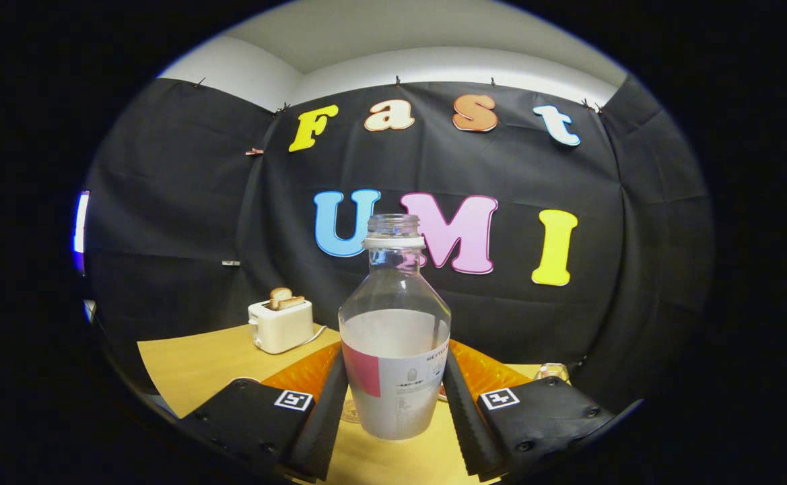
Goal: Take the bottle from table, then pour the juice into the cup, finally place the bottle on the coaster
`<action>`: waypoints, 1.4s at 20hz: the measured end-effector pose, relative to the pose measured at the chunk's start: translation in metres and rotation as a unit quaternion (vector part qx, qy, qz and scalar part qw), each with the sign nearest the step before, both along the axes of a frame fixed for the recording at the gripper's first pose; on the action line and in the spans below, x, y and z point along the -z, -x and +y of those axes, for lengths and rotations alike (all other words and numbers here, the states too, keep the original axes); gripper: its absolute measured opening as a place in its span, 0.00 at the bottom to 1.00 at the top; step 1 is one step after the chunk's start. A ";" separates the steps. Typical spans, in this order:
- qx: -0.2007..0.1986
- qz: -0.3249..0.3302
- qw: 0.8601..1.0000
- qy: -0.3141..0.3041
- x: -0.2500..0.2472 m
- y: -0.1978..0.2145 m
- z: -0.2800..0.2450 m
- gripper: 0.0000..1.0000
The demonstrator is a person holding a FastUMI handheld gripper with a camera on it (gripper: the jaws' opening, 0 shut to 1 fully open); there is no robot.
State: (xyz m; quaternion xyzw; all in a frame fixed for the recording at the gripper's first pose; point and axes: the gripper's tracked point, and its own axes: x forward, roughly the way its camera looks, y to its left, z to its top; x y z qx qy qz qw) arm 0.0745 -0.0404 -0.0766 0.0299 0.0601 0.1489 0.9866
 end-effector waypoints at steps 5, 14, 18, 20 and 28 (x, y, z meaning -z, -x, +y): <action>0.001 -0.015 1.000 -0.002 -0.008 0.009 -0.019 0.75; -0.022 -0.024 0.999 -0.031 0.036 -0.045 0.029 0.75; -0.031 -0.012 0.999 -0.040 0.087 -0.076 0.067 0.75; -0.034 0.000 0.998 -0.044 0.117 -0.087 0.086 0.75; -0.047 0.027 0.998 -0.033 0.213 -0.123 0.135 0.75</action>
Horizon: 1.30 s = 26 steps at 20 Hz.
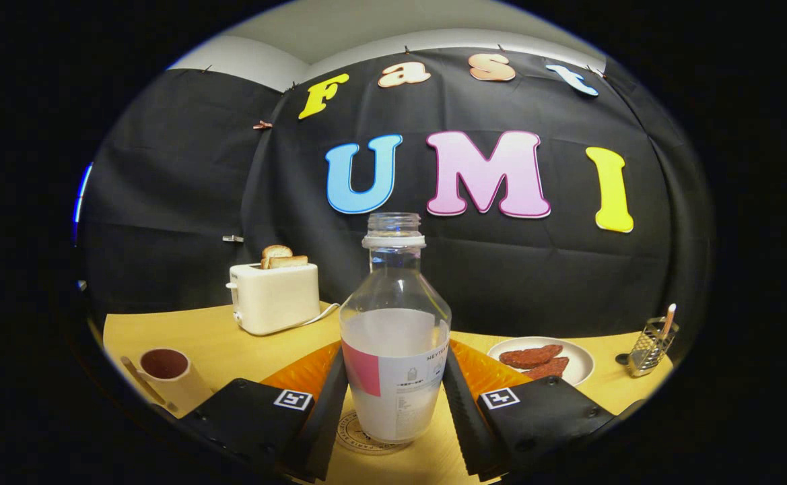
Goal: Take the bottle from table, then pour the juice into the cup, finally place the bottle on the coaster
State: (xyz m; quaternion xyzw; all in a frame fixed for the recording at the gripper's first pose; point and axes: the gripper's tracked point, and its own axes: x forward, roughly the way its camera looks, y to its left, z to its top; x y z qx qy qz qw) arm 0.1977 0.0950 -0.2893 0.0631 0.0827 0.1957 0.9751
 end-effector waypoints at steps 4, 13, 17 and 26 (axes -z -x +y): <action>-0.004 0.009 1.000 0.002 0.021 -0.005 0.015 0.75; 0.000 0.029 1.000 0.004 0.043 -0.007 0.020 0.76; -0.002 0.038 0.999 -0.001 0.045 -0.004 0.024 0.78; 0.019 0.042 0.999 0.002 0.018 0.010 0.003 0.98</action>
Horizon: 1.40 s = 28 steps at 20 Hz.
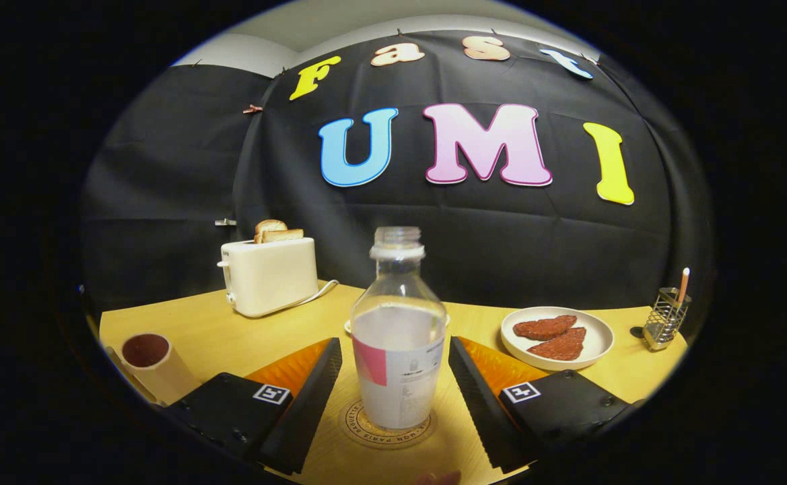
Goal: Take the bottle from table, then pour the juice into the cup, finally place the bottle on the coaster
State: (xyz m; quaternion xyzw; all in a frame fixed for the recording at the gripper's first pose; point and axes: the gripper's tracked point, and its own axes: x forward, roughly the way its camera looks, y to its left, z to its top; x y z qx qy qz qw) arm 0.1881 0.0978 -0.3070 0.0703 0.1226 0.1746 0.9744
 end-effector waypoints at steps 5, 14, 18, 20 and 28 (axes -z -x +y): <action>0.016 -0.016 1.000 0.001 -0.055 0.014 -0.026 0.98; 0.019 -0.022 1.000 0.005 -0.136 0.057 -0.056 0.98; 0.021 -0.037 0.999 0.015 -0.177 0.075 -0.075 0.98; 0.028 -0.049 0.998 0.018 -0.198 0.084 -0.087 0.98; 0.065 -0.072 0.995 0.028 -0.260 0.126 -0.135 0.97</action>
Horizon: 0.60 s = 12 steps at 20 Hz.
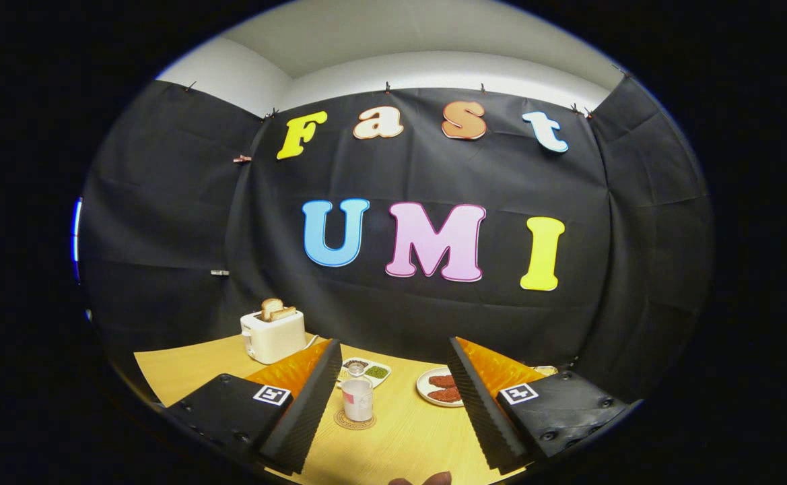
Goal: Take the bottle from table, then pour the juice into the cup, finally place the bottle on the coaster
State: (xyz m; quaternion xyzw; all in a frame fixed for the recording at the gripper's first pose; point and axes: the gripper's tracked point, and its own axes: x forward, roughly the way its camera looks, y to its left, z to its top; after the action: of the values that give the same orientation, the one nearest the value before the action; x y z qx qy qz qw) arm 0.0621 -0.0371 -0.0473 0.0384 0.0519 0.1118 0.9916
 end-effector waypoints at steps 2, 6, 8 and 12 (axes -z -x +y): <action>0.002 0.001 1.000 0.004 -0.005 0.009 -0.009 0.96; 0.019 -0.002 1.000 0.016 -0.018 0.025 -0.032 0.97; 0.026 -0.005 0.999 0.019 -0.021 0.029 -0.039 0.97; 0.032 -0.002 0.999 0.027 -0.020 0.032 -0.046 0.97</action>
State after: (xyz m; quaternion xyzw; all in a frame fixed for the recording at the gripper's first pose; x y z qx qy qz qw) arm 0.0299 -0.0831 -0.0270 0.0126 0.0516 0.0786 0.9955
